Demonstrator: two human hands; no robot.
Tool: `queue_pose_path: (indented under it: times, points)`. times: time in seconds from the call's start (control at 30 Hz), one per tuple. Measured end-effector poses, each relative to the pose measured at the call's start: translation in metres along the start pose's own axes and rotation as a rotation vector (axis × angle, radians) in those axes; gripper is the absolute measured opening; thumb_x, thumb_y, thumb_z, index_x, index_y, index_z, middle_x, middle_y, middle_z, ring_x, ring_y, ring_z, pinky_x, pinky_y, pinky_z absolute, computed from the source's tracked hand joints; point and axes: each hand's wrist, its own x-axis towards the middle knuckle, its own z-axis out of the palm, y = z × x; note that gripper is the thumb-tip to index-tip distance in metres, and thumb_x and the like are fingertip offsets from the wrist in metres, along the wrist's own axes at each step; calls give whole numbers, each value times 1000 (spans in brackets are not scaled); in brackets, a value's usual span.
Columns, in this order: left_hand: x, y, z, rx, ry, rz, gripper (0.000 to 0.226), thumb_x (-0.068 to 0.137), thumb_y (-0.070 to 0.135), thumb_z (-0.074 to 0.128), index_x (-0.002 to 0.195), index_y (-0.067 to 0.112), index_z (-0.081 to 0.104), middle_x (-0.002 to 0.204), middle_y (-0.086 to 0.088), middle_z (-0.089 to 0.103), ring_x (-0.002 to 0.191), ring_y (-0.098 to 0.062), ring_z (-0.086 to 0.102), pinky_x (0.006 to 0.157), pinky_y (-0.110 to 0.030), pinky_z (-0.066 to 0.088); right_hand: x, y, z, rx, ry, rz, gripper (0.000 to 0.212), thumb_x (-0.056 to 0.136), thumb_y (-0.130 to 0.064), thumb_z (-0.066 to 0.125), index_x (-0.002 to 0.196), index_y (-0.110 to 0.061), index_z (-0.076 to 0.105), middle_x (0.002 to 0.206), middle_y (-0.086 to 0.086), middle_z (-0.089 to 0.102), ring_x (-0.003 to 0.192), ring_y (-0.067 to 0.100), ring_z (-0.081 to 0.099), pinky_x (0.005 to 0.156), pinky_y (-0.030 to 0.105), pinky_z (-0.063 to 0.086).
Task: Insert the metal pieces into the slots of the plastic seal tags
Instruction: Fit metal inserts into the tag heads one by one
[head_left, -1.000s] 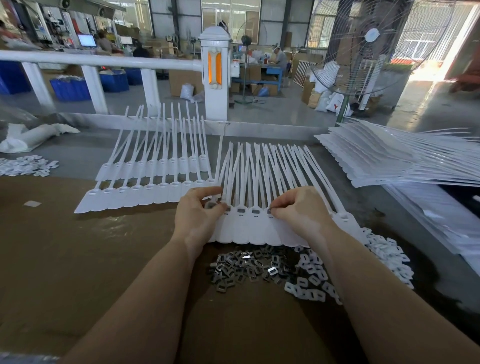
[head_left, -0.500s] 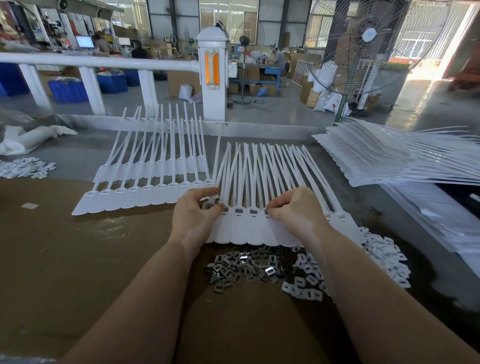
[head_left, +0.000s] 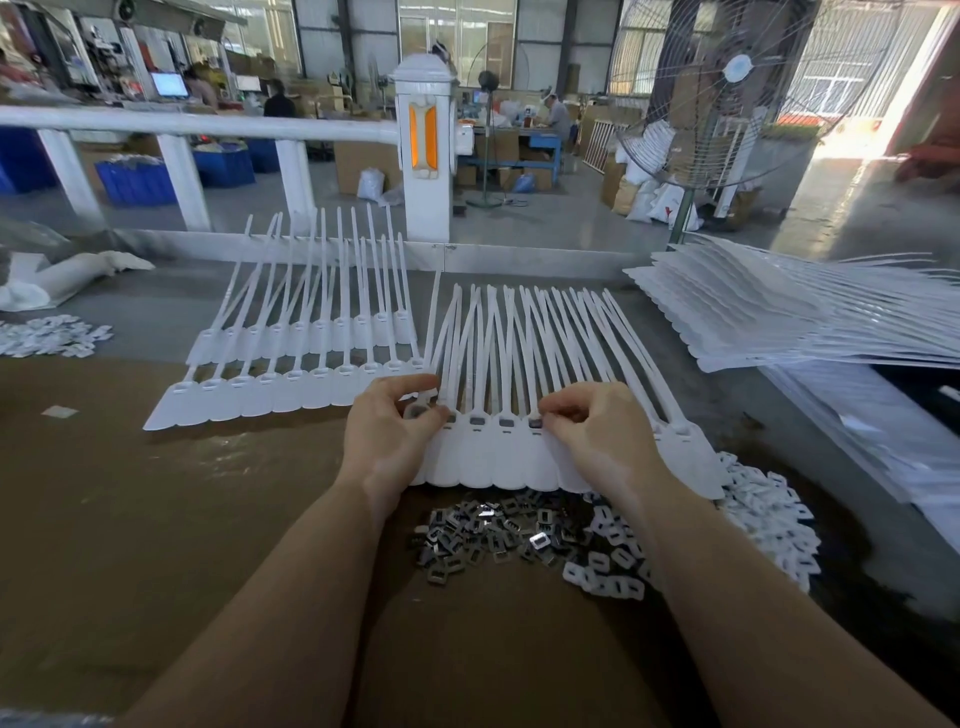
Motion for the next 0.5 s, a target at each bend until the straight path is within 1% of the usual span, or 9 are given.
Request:
queue_pose_path:
  times: [0.07, 0.13, 0.2, 0.27, 0.3, 0.37, 0.43, 0.5]
  points:
    - [0, 0, 0, 6, 3, 5, 28, 84, 14, 70, 110, 25, 66, 114, 6, 56, 90, 2, 50, 86, -20, 37, -2, 1, 0, 17, 7, 2, 20, 89, -8, 57, 103, -15, 69, 100, -2, 66, 90, 7, 59, 83, 17, 45]
    - [0, 0, 0, 5, 7, 3, 28, 84, 15, 70, 110, 24, 66, 114, 5, 56, 96, -3, 51, 87, -21, 37, -4, 2, 0, 37, 20, -10, 19, 88, -5, 55, 97, -16, 69, 94, -4, 65, 87, 7, 59, 79, 16, 45]
    - [0, 0, 0, 7, 7, 2, 28, 84, 15, 70, 110, 23, 66, 114, 5, 57, 100, -7, 50, 88, -21, 37, -6, 2, 1, 49, 25, -16, 21, 88, -3, 53, 90, -17, 68, 86, -7, 63, 78, 5, 57, 72, 13, 45]
    - [0, 0, 0, 5, 4, 0, 28, 84, 15, 70, 110, 23, 66, 114, 5, 57, 99, -6, 51, 88, -21, 37, -7, 3, 2, 26, 21, -25, 24, 90, -3, 51, 89, -18, 69, 81, -8, 60, 67, 2, 53, 62, 11, 40]
    - [-1, 0, 0, 2, 3, -1, 28, 84, 15, 70, 110, 23, 66, 113, 5, 57, 96, -3, 51, 87, -21, 37, -7, 4, 3, 5, 21, -34, 25, 91, -3, 49, 91, -18, 70, 83, -7, 60, 62, 1, 50, 59, 10, 36]
    - [-1, 0, 0, -5, 5, -4, 28, 83, 15, 70, 109, 23, 66, 112, 5, 57, 91, 0, 50, 85, -20, 37, -7, 4, 4, -30, 21, -54, 27, 92, -3, 48, 96, -16, 71, 93, -3, 59, 57, 1, 45, 57, 11, 33]
    - [-1, 0, 0, -6, 8, -4, 27, 83, 14, 70, 108, 23, 66, 112, 5, 57, 91, 0, 49, 85, -20, 37, -7, 4, 5, -56, 21, -66, 28, 94, -4, 46, 99, -16, 71, 101, -1, 58, 57, 0, 43, 60, 14, 34]
    - [-1, 0, 0, -8, 5, -5, 27, 83, 15, 70, 109, 23, 66, 113, 3, 58, 94, -2, 50, 87, -21, 38, -8, 2, 5, -96, 22, -81, 28, 94, -5, 46, 100, -15, 71, 105, 1, 57, 61, 3, 45, 67, 18, 38]
